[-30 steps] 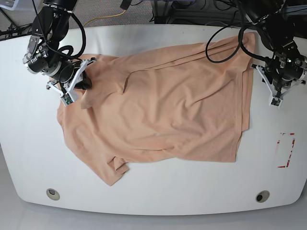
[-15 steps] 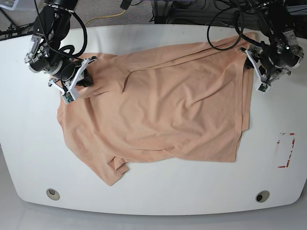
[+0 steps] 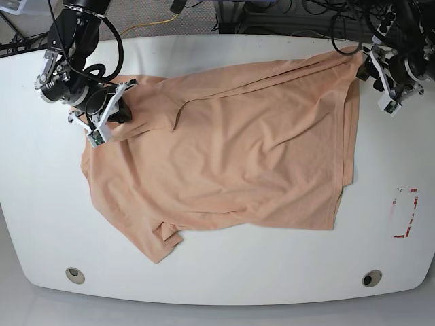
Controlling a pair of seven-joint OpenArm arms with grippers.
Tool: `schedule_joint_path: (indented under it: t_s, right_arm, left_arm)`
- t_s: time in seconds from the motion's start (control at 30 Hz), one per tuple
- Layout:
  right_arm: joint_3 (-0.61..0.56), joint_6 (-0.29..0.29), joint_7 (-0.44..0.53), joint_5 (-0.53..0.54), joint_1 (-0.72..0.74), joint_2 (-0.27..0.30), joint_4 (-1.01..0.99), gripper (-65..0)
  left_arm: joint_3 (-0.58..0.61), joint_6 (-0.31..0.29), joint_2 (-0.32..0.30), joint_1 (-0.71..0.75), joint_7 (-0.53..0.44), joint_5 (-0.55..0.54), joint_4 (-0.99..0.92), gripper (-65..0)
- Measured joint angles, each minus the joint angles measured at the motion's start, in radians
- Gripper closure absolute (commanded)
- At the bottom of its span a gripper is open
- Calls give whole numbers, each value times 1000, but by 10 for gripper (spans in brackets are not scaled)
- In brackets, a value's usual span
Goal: Fold the T-shirt properly
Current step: 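Move the left gripper inward along the shirt edge and regrasp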
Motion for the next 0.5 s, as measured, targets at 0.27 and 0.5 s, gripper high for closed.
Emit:
schedule_joint_path:
  t_s: [0.27,0.5]
  right_arm:
    - [0,0,2,1,-6,0,-3,0]
    - [0,0,1,1,-14,0,-3,0]
  left_arm:
    - [4,0,-2,106,-51,2,-1,-286]
    - [5,0,2,125,-77,95,-3,-286]
